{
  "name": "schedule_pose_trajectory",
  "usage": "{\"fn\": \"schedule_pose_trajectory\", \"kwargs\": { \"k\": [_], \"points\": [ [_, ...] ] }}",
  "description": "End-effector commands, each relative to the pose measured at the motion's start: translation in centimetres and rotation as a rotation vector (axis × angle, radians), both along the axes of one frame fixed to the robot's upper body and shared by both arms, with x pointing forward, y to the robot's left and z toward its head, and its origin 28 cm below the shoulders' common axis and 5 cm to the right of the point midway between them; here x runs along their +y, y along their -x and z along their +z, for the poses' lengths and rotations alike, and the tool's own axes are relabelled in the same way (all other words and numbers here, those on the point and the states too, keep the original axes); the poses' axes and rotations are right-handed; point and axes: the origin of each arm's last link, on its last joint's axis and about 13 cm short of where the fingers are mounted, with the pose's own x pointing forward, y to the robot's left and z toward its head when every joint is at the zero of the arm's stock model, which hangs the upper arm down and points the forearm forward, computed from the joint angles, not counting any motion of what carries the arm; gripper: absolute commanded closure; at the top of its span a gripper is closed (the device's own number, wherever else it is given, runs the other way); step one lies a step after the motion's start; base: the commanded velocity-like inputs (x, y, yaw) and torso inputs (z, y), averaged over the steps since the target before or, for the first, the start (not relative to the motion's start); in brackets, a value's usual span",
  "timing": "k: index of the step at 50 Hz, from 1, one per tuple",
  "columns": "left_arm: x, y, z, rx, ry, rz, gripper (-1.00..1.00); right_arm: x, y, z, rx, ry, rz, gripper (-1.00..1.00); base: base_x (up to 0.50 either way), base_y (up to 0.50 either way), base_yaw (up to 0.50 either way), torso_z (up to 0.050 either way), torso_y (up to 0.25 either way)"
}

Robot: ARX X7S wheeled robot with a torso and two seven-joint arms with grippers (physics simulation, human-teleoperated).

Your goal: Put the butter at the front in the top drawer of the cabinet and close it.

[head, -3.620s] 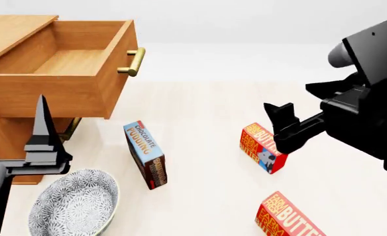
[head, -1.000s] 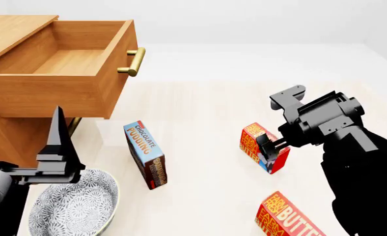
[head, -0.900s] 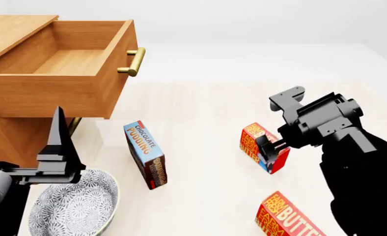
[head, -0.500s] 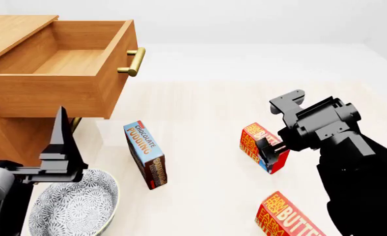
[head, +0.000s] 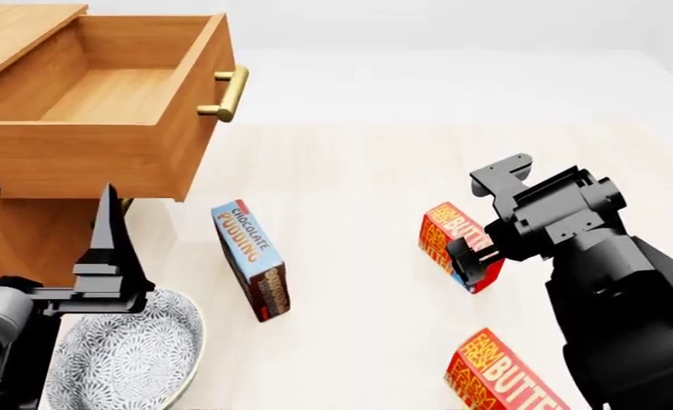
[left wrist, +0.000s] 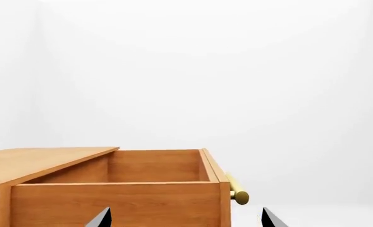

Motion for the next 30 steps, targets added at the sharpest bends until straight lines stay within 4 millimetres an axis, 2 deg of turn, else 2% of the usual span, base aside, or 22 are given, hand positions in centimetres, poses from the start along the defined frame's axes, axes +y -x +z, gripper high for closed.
{"fn": "schedule_pose_trajectory", "kwargs": {
  "k": [1,7,8,22,30],
  "points": [
    [0.1,0.0,0.0,-0.002,0.002,0.004,-1.0,0.0,0.0,0.0,0.002,0.002,0.0,-1.0,0.0,0.0,0.0,0.019,-0.098],
    [0.1,0.0,0.0,-0.005,0.008,0.001,-1.0,0.1,0.0,-0.1,0.001,-0.003,0.004,-1.0,0.0,0.0,0.0,0.0,0.0],
    [0.1,0.0,0.0,-0.006,0.008,0.001,-1.0,0.1,-0.1,0.0,-0.012,-0.001,0.005,1.0,0.0,0.0,0.0,0.0,0.0],
    [0.2,0.4,0.2,-0.015,0.014,0.007,-1.0,0.3,-0.7,0.7,-0.102,-0.011,0.019,1.0,0.0,0.0,0.0,0.0,0.0],
    [0.3,0.7,0.4,-0.024,0.024,0.004,-1.0,0.1,-1.1,2.5,-0.191,-0.018,0.006,1.0,0.0,0.0,0.0,0.0,0.0]
  ]
}}
